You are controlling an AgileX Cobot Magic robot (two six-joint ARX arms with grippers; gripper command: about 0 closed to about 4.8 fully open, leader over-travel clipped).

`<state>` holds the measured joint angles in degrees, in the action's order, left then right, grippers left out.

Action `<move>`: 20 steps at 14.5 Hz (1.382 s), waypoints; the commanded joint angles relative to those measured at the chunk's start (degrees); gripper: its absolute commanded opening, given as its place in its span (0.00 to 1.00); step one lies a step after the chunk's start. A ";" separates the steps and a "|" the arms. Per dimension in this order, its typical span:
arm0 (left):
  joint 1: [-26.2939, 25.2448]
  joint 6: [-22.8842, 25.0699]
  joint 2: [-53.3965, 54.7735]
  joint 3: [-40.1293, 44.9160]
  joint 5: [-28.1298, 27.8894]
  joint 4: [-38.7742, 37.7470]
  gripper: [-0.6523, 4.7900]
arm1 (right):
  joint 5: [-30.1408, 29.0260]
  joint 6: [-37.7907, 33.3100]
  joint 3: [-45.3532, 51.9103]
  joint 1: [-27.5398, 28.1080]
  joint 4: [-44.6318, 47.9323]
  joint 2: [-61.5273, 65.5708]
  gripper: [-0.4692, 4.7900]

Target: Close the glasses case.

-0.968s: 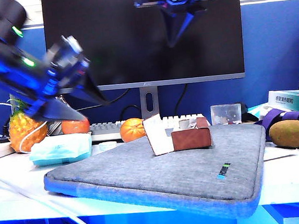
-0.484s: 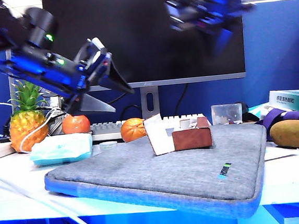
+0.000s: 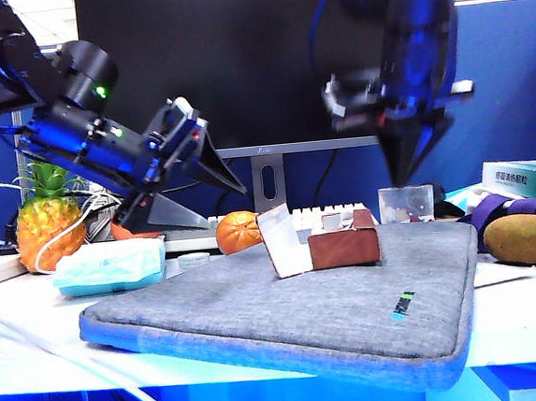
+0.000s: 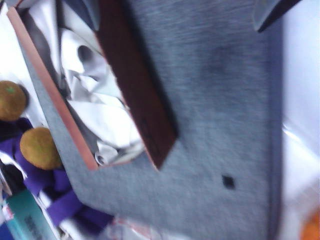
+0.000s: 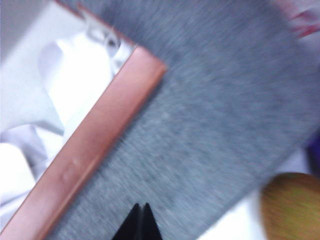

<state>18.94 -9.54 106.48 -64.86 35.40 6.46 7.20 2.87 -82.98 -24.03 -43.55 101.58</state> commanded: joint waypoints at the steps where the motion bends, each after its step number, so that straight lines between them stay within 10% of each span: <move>1: 0.55 0.02 0.96 -0.20 -0.13 0.37 0.87 | -1.20 -0.13 -0.13 0.04 0.61 2.34 0.09; 20: 8.85 -0.98 6.71 -11.58 -1.70 -2.12 0.87 | -8.24 -1.33 -0.11 0.07 2.16 3.85 0.09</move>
<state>28.16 -10.57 113.56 -76.27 34.68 4.14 -0.93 1.76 -82.96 -23.94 -41.30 105.65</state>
